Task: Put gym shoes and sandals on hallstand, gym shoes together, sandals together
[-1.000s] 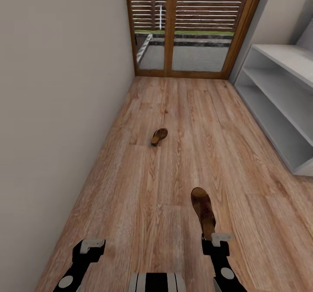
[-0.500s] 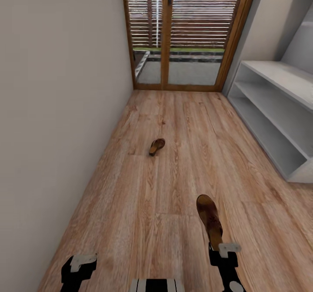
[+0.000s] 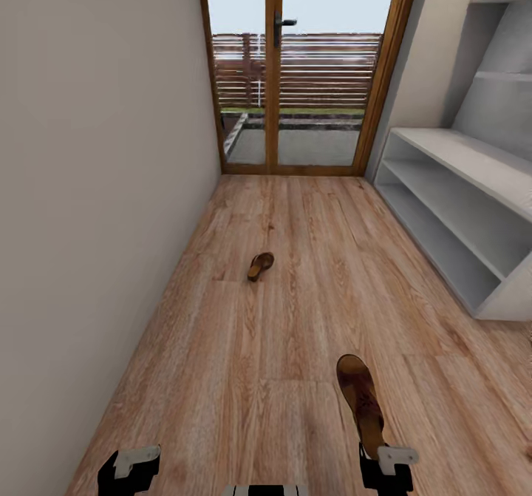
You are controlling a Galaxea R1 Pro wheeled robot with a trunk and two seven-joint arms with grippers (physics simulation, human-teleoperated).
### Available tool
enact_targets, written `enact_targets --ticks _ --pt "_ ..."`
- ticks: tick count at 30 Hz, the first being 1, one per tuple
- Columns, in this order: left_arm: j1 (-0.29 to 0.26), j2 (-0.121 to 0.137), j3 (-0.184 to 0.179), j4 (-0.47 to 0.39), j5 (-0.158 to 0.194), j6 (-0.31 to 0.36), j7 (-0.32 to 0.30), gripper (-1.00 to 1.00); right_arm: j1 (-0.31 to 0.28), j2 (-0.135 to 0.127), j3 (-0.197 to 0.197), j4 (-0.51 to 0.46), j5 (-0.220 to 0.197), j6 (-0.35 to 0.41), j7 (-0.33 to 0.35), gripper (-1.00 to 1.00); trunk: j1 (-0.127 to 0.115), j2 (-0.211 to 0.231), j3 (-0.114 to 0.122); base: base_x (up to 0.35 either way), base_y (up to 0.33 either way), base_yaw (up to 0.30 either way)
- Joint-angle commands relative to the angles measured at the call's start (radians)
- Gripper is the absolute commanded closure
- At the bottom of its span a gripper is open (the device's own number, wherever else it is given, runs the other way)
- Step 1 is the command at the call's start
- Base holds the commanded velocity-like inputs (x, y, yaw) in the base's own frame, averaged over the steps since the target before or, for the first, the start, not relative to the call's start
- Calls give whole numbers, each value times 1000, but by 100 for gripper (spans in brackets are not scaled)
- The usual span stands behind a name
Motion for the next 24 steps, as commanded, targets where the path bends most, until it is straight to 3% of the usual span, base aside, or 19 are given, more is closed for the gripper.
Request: enact_targets --ticks 1,24 --pt "0 0 0 2 -1 -4 2 -100 -1 0 3 13 6 -15 -9 100 -1 0 5 0 0 -84" --pt "0 -2 0 14 -3 -7 2 -100 -1 8 4 31 2 -40 -10 100 -11 5 121 0 0 -55"
